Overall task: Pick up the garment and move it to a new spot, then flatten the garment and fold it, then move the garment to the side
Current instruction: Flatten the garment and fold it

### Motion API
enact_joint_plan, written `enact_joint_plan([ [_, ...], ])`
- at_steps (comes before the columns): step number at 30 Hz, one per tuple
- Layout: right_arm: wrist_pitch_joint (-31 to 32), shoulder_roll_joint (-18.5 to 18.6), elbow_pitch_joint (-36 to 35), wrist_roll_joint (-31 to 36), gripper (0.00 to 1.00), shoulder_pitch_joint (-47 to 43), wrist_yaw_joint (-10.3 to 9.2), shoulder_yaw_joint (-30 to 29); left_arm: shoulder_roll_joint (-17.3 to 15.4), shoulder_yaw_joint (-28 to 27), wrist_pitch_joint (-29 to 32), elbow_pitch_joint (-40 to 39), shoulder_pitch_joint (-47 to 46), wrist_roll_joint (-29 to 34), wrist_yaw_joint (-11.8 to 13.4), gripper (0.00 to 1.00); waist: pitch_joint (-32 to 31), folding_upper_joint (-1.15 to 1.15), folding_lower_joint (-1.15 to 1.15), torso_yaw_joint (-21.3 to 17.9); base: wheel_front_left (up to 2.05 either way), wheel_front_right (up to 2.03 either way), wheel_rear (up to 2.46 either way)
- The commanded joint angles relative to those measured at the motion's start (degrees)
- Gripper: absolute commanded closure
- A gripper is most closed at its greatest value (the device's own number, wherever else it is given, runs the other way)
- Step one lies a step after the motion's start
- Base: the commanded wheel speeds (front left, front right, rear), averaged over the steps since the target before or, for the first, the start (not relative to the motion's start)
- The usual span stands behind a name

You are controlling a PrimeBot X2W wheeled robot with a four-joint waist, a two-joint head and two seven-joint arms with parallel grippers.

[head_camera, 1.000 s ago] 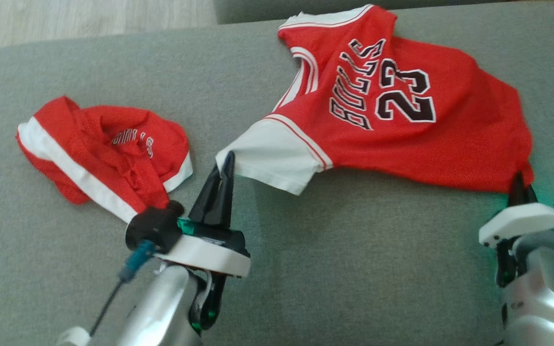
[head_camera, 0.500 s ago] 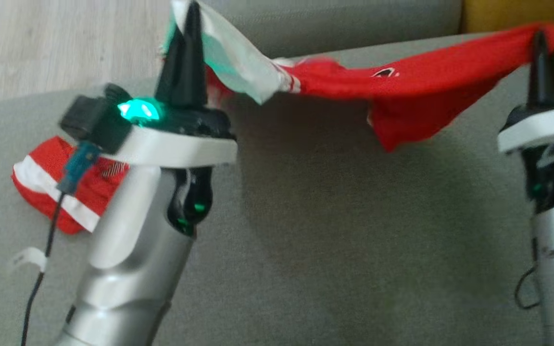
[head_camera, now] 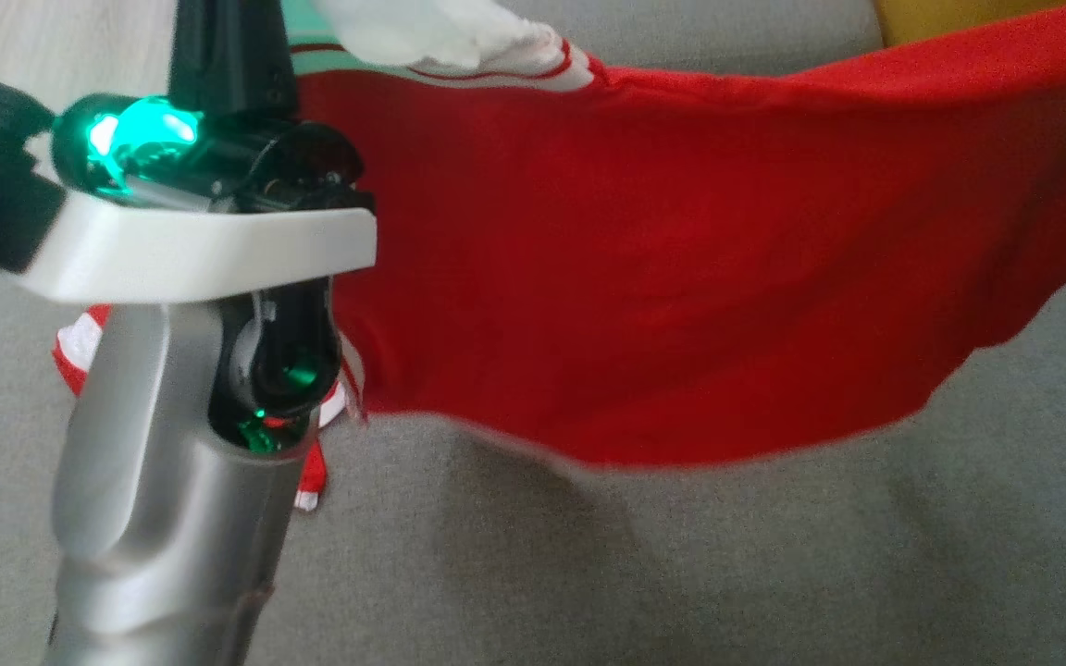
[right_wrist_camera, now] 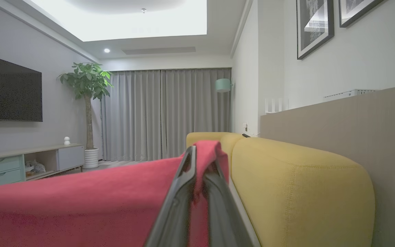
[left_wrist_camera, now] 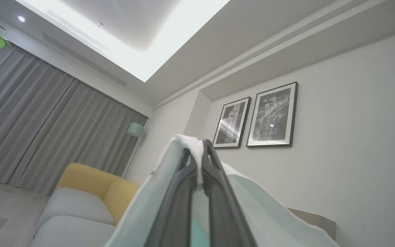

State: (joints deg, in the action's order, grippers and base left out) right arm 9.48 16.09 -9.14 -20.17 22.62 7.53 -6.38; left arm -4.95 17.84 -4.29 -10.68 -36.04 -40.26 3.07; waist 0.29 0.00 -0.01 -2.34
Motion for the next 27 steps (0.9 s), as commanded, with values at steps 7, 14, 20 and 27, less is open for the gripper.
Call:
enact_joint_plan([
  [7, 6.3, -1.72, -8.64, -0.29, 1.0, 0.31, -0.04, -0.82, -4.73, -2.07, 7.15, -1.89, -6.17, 0.52, 1.35, 1.0, 6.78, 0.0, 0.01, 0.05, 0.0, 0.0, 0.0],
  [14, 9.08, -3.91, -0.87, -2.46, 1.0, 13.21, -0.04, 1.71, -9.47, -1.65, 7.97, 9.65, -21.06, 6.12, -2.21, 1.0, 17.41, 0.0, 0.01, -2.03, 0.0, 0.0, 0.0],
  [20, 4.15, -4.13, 14.68, -0.49, 1.0, 33.91, -0.04, 5.46, -9.58, -2.1, 2.5, 26.24, -40.74, 10.21, -5.32, 1.0, 24.67, 0.0, 0.01, -2.69, 0.0, 0.0, 0.0],
  [27, -8.83, -7.3, 34.97, 4.61, 1.0, 52.32, -0.04, 1.67, -7.82, 0.09, -8.2, 41.33, -55.14, 16.87, -6.01, 1.0, 26.15, 0.0, 0.01, -1.28, 0.0, 0.0, 0.0],
])
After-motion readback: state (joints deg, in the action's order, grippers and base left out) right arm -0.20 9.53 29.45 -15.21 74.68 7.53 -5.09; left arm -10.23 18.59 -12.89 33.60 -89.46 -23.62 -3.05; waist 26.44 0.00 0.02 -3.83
